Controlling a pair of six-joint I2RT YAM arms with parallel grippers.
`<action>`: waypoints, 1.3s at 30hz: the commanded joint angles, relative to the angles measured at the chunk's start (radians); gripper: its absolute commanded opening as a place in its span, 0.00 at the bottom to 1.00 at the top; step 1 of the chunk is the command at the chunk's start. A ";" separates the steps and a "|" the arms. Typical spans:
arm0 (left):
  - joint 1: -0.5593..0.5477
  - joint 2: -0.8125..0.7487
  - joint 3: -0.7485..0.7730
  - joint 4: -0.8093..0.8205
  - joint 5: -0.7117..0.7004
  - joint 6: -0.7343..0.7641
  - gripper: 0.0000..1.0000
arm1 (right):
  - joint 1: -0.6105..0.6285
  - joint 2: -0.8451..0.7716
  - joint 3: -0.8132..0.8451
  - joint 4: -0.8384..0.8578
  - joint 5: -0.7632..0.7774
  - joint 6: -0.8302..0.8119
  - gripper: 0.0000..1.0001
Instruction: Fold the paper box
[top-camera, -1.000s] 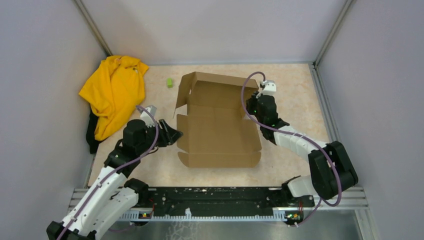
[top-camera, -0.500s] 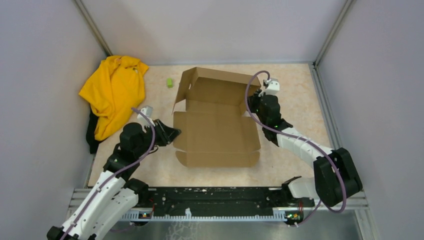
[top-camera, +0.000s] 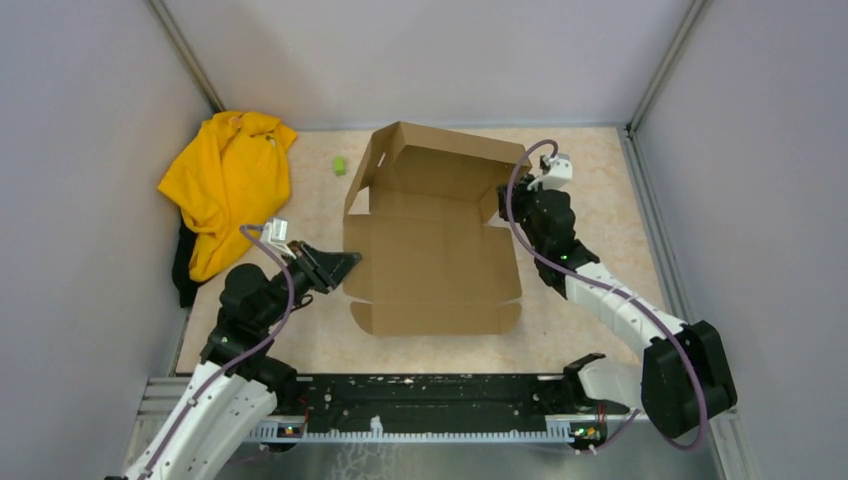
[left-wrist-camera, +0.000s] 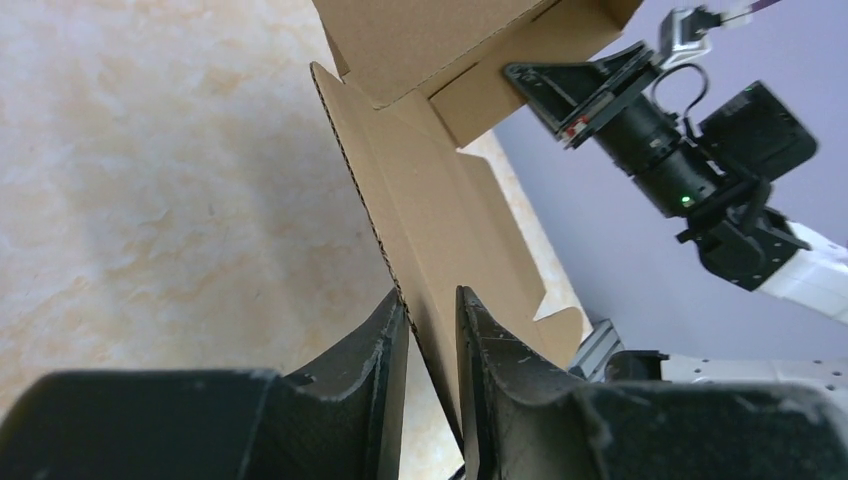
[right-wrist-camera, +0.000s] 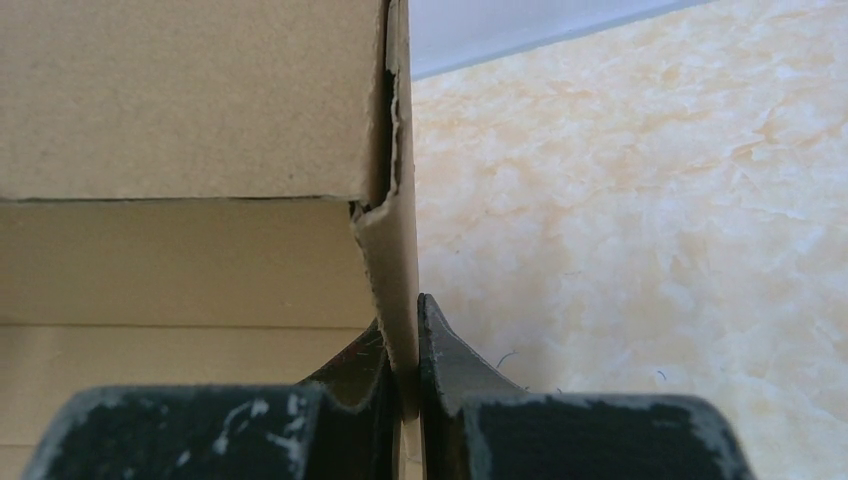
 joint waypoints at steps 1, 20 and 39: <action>-0.005 -0.045 -0.024 0.141 0.055 -0.034 0.30 | -0.017 -0.071 0.025 0.039 -0.056 0.060 0.00; -0.005 -0.125 -0.140 0.551 0.200 -0.177 0.34 | -0.073 -0.173 0.054 0.022 -0.233 0.167 0.00; -0.005 -0.049 -0.254 0.961 0.284 -0.361 0.39 | -0.078 -0.198 0.050 0.047 -0.273 0.206 0.00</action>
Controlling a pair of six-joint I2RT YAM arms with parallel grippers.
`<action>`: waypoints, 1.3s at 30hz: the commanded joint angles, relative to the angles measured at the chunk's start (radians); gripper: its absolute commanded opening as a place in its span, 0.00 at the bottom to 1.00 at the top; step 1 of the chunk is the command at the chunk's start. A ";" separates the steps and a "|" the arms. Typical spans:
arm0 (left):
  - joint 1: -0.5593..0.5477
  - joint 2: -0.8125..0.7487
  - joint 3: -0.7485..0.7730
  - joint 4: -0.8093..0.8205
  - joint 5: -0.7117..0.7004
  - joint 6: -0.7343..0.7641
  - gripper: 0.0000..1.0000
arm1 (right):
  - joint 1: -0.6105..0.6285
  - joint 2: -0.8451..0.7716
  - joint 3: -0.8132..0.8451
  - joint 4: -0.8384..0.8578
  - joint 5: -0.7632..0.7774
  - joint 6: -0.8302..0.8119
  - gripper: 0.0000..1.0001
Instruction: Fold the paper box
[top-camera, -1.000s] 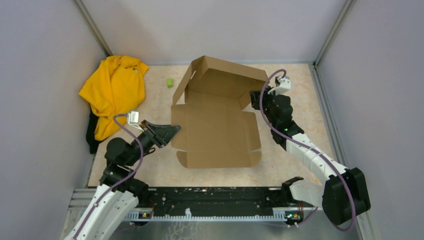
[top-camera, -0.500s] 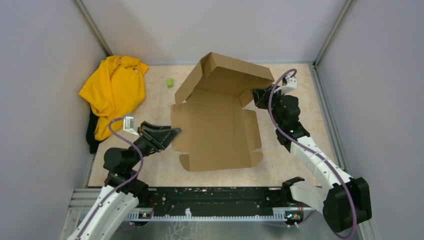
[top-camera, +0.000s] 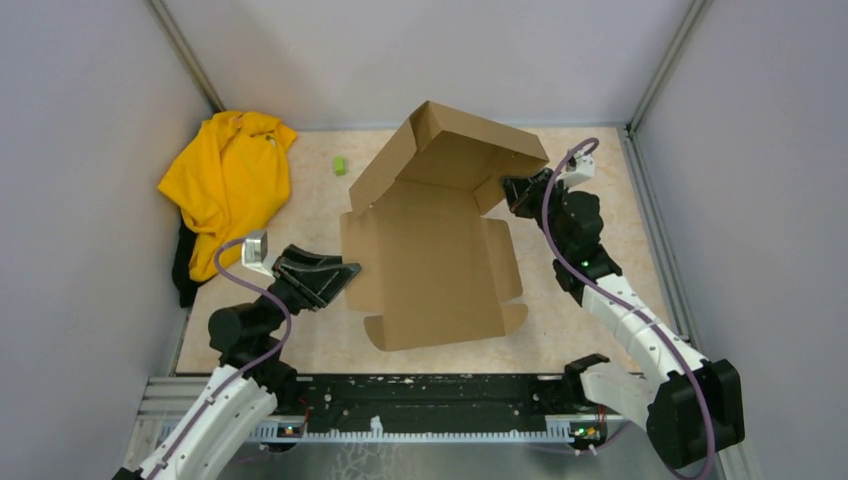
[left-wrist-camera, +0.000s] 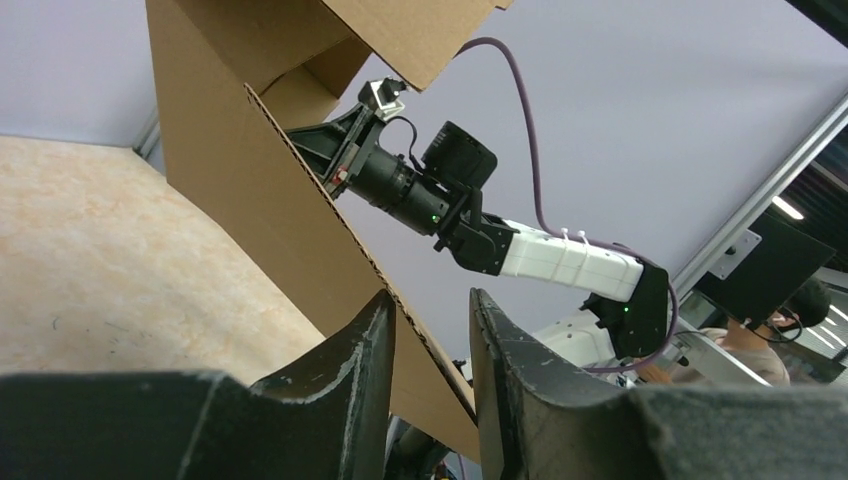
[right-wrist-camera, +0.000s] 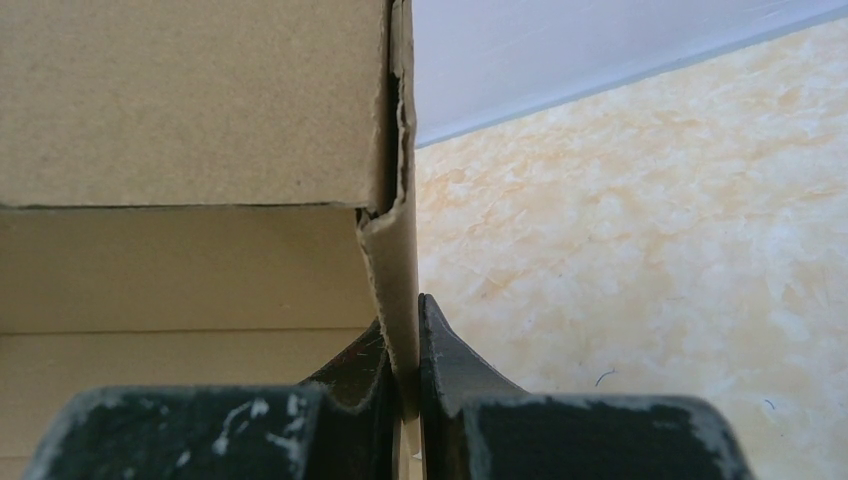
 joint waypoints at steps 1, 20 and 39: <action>-0.004 0.013 -0.014 0.100 0.036 -0.024 0.39 | 0.000 -0.040 0.050 0.065 -0.057 0.035 0.00; -0.005 -0.015 0.422 -0.947 -0.362 0.453 0.66 | -0.001 -0.054 0.072 -0.066 0.022 -0.117 0.00; -0.005 0.216 0.535 -0.805 -0.190 0.625 0.67 | 0.000 -0.021 0.072 -0.118 -0.072 -0.207 0.00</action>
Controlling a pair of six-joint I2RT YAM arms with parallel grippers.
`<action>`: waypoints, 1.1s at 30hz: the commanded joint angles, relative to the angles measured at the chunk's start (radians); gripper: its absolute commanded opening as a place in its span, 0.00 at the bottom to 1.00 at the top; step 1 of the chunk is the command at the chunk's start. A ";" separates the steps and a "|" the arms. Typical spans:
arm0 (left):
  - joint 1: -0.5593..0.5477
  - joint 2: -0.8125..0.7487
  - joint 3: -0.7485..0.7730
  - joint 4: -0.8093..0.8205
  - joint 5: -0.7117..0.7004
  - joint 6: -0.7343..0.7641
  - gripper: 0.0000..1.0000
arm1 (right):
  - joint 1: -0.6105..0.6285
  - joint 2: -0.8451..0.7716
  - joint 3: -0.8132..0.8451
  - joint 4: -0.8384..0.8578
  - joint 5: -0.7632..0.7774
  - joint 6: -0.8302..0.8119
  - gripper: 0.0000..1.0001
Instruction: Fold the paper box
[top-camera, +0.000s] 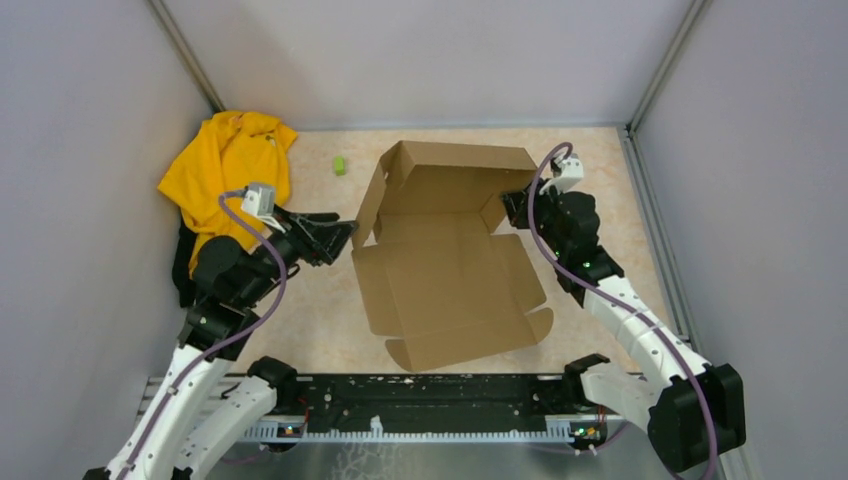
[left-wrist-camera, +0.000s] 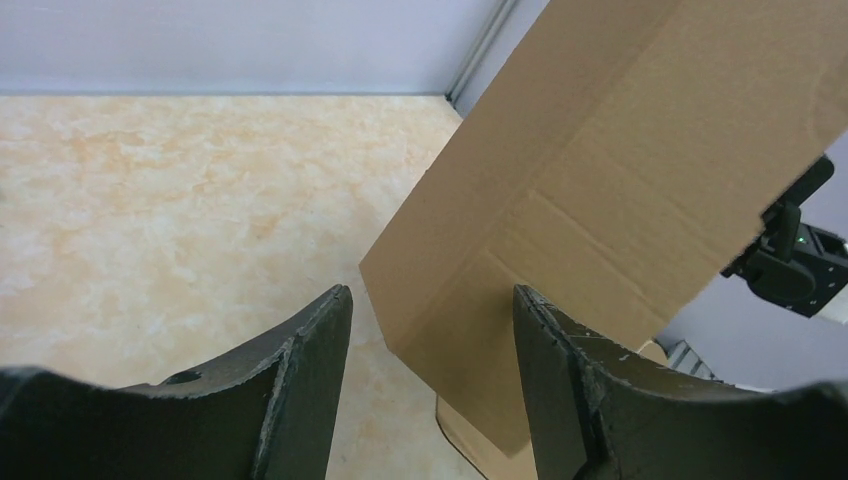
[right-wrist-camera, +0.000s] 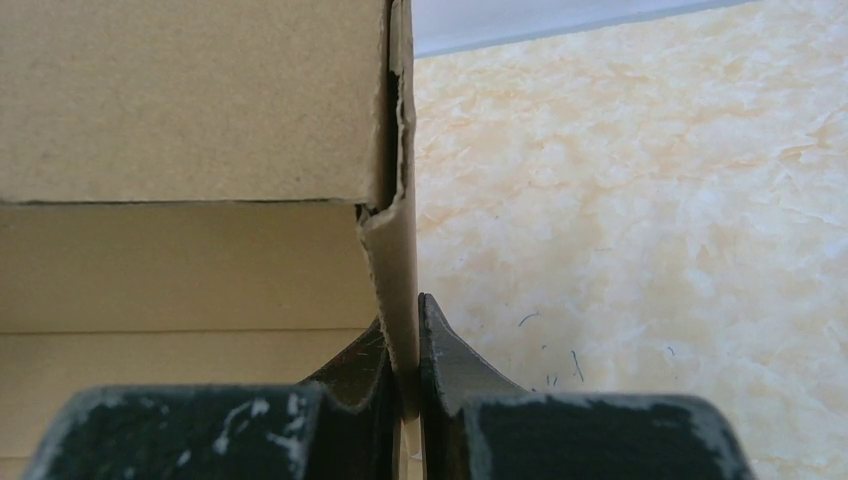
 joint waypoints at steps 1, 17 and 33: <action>-0.005 0.048 -0.027 0.101 0.085 0.051 0.67 | 0.002 0.002 0.063 0.043 -0.045 -0.010 0.00; -0.005 0.117 -0.038 0.156 0.089 0.128 0.69 | 0.018 0.084 0.062 0.040 -0.058 -0.040 0.00; -0.037 0.163 -0.185 0.265 0.009 0.145 0.74 | 0.153 0.184 0.114 -0.048 0.187 -0.100 0.00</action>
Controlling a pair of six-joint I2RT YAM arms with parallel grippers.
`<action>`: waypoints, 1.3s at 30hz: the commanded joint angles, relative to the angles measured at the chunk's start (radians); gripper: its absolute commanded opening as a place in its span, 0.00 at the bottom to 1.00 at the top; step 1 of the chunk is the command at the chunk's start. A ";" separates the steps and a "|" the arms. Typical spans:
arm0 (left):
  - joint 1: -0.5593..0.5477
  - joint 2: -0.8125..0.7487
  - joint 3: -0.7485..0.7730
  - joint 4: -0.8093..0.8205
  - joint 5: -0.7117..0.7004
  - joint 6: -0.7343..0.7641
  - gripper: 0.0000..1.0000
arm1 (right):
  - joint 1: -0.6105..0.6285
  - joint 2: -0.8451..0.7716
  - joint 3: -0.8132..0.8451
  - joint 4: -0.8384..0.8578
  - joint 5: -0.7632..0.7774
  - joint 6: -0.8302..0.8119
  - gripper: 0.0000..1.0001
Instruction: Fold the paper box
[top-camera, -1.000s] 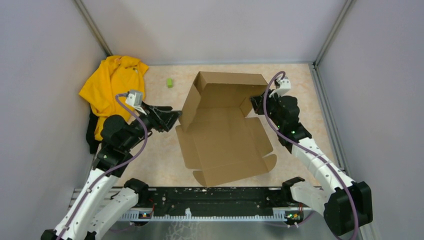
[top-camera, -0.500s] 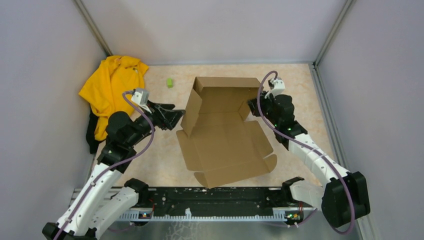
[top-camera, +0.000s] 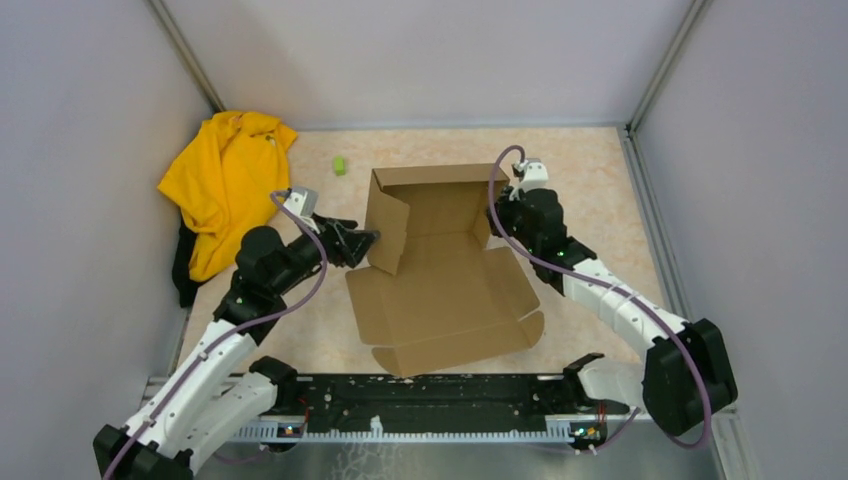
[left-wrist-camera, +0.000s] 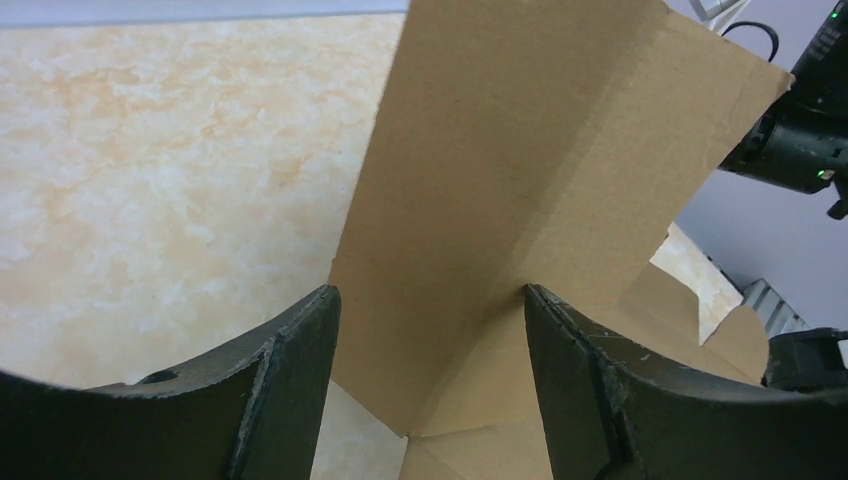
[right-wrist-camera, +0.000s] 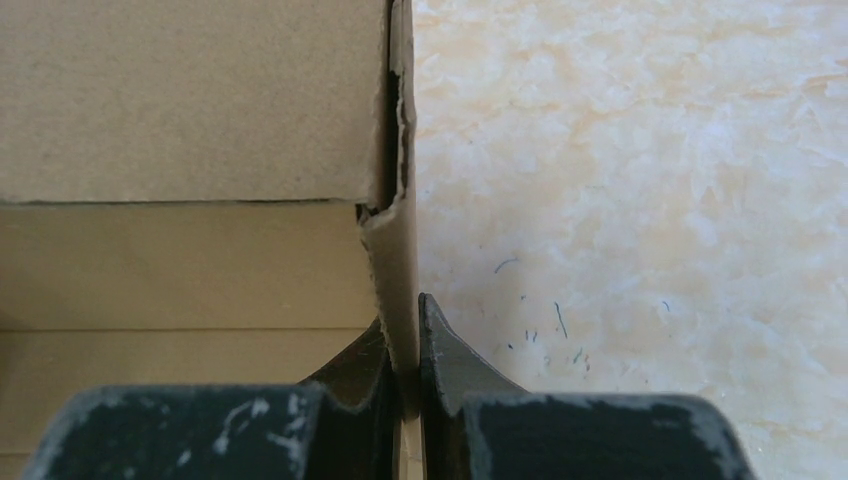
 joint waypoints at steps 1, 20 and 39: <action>-0.040 0.006 -0.050 0.085 -0.090 0.025 0.74 | 0.046 0.028 0.078 0.010 0.109 -0.008 0.00; -0.348 0.097 -0.301 0.270 -0.840 0.106 0.68 | 0.184 0.103 -0.092 0.220 0.359 -0.044 0.00; -0.421 0.348 -0.350 0.551 -0.954 0.227 0.61 | 0.254 0.192 -0.183 0.361 0.381 -0.082 0.00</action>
